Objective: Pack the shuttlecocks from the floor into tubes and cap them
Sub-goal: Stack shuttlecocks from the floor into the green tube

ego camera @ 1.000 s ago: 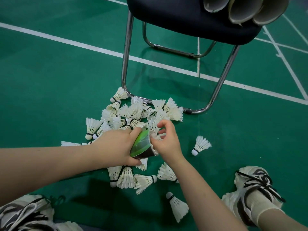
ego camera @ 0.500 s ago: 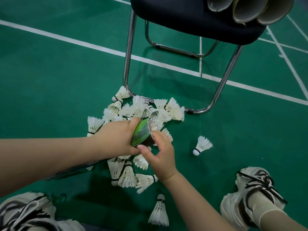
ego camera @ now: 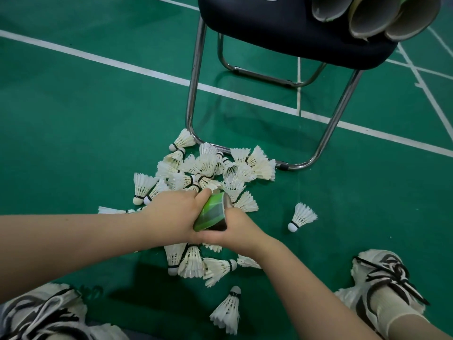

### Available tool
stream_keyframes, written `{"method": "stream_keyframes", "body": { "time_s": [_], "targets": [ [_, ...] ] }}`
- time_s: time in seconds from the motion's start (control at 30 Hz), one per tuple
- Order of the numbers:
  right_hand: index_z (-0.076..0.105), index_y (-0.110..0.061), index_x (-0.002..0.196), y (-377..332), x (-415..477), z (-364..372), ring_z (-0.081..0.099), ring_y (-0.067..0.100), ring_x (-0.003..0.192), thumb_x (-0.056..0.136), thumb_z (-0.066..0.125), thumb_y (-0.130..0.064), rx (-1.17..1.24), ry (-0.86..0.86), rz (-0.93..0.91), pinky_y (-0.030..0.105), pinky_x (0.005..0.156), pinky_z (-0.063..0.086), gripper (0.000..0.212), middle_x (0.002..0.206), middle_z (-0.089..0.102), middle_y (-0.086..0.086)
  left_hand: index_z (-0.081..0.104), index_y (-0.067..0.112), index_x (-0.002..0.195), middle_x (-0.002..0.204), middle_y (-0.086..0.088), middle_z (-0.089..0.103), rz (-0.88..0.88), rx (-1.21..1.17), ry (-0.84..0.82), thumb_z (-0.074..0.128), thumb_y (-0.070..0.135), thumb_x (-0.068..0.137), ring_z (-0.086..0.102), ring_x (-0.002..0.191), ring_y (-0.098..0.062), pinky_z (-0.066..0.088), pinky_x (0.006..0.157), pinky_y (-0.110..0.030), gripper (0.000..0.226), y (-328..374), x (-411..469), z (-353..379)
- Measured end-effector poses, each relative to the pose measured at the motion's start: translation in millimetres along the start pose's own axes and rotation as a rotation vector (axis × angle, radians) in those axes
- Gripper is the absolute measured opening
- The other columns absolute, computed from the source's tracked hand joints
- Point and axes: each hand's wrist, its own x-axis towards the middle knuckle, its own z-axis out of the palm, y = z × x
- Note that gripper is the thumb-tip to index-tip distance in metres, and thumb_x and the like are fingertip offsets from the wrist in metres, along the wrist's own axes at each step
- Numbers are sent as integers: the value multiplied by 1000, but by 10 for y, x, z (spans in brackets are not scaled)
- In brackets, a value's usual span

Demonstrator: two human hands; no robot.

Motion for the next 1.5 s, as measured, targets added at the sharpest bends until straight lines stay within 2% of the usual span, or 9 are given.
{"method": "stream_keyframes", "body": {
  "time_s": [0.1, 0.2, 0.33, 0.63, 0.8, 0.97, 1.2, 1.33, 1.5],
  "targets": [
    [58, -41, 63, 102, 54, 112, 50, 13, 60, 78, 51, -43, 163, 424, -181, 35, 58, 45, 17, 61, 53, -13, 33, 23, 122, 98, 6, 57, -66, -68, 38, 57, 63, 70, 56, 81, -15, 49, 63, -29, 70, -51, 47, -63],
    [57, -46, 84, 212, 91, 230, 58, 10, 82, 81, 44, -38, 127, 796, -251, 35, 75, 48, 15, 81, 61, -20, 31, 24, 118, 94, 5, 57, -109, -49, 40, 59, 65, 68, 54, 77, -16, 46, 59, -29, 71, -99, 87, -107],
    [48, -43, 101, 395, 118, 362, 55, 5, 98, 79, 48, -41, 122, 934, -176, 25, 86, 43, 22, 100, 56, -19, 28, 24, 124, 98, 4, 57, -133, -31, 20, 60, 67, 68, 55, 81, -17, 49, 61, -30, 77, -171, 74, -68],
    [29, -35, 138, 1031, 167, 697, 37, 21, 126, 86, 58, -40, -553, 197, 484, 42, 104, 32, 60, 146, 27, -7, 30, 22, 118, 93, 2, 55, -214, -53, -34, 59, 65, 69, 55, 81, -19, 47, 58, -31, 72, -374, -43, 46],
    [45, -29, 131, 1029, 286, 655, 54, 19, 98, 93, 41, -15, -517, 361, 461, 30, 75, 42, 40, 132, 45, -3, 27, 22, 122, 87, 4, 48, -214, -35, -66, 57, 67, 71, 51, 77, -18, 42, 56, -29, 75, -403, -65, 86],
    [61, -26, 115, 1066, 276, 456, 58, 20, 94, 98, 38, -21, -281, 666, 418, 28, 73, 44, 29, 110, 64, -4, 27, 21, 125, 90, 4, 47, -229, -26, -72, 56, 69, 70, 49, 79, -17, 41, 57, -29, 79, -459, -63, 104],
    [58, -34, 86, 480, 311, 165, 49, 5, 69, 92, 44, -6, 111, 1010, -22, 21, 63, 37, 33, 78, 56, -17, 28, 21, 127, 100, 3, 54, -233, -7, -74, 56, 69, 70, 55, 87, -18, 47, 60, -30, 80, -470, -98, 146],
    [61, -18, 77, 68, 320, -31, 49, 3, 58, 90, 42, 7, 510, 778, -129, 16, 54, 40, 35, 68, 56, -6, 28, 22, 124, 97, 4, 55, -220, -31, -48, 57, 68, 70, 55, 83, -17, 47, 59, -29, 76, -407, -95, 122],
    [61, -31, 80, -4, 303, -3, 53, 4, 63, 91, 45, -1, 299, 472, -32, 21, 56, 42, 36, 72, 61, -14, 26, 24, 127, 105, 5, 56, -163, -69, 16, 56, 68, 69, 56, 89, -17, 50, 64, -30, 79, -283, -93, 69]
  ]
}}
